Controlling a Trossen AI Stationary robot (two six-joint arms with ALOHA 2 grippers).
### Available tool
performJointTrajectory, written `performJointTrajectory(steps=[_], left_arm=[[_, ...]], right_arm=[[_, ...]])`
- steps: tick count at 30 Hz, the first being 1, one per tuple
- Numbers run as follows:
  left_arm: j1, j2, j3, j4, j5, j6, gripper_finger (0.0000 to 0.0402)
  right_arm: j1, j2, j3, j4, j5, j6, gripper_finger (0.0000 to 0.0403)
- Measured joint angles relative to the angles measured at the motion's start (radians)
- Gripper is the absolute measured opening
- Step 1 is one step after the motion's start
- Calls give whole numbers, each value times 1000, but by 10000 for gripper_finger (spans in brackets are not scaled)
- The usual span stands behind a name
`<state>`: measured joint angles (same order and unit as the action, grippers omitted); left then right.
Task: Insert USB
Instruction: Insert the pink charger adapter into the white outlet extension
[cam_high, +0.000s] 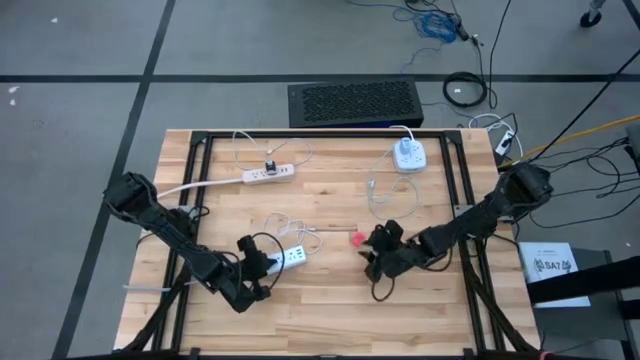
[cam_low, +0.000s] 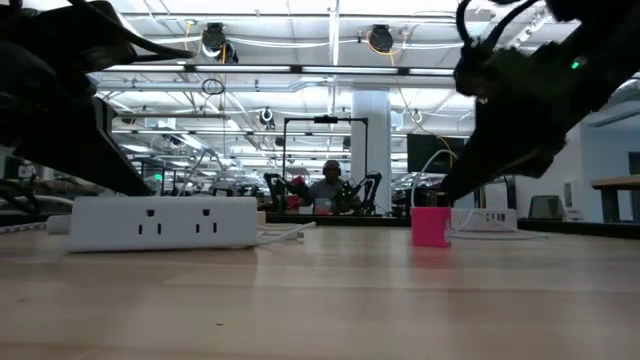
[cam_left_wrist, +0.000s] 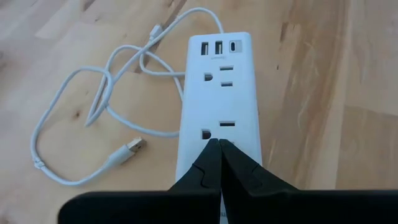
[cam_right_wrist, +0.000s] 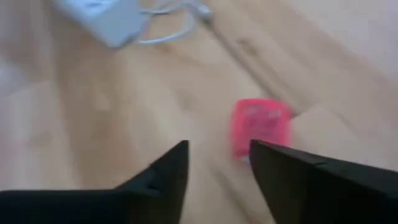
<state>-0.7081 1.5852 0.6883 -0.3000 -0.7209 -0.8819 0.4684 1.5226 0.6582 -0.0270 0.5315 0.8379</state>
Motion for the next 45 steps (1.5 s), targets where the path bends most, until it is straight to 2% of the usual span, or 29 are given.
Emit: performJointTrajectory(steps=[5,9,13,18,23,28,31,34,39,45], left_arm=[[0,0,0,0,-10,-8,1],[0,0,0,0,-11,-7,1],[0,0,0,1,-13,-3,1],[0,0,0,2,-14,-3,1],[0,-1,0,2,-12,9,1],[1,-1,0,2,-5,33,1],[1,-2,1,3,-2,40,1],[6,-2,2,5,13,80,1],[31,-3,3,14,53,149,1],[62,-3,3,71,93,271,1]], right_arm=[[-50,51,0,-15,94,48,216],[-74,68,-1,-22,99,67,272],[-79,81,0,-18,102,50,303],[-83,84,0,-17,107,-2,315],[-81,78,48,-67,-7,-385,314],[-143,78,212,-359,-109,-705,313],[-184,78,329,-563,-119,-924,313],[-222,79,421,-680,-121,-1172,313],[-258,84,467,-698,-191,-1549,313],[-259,145,463,-724,-217,-1761,312]])
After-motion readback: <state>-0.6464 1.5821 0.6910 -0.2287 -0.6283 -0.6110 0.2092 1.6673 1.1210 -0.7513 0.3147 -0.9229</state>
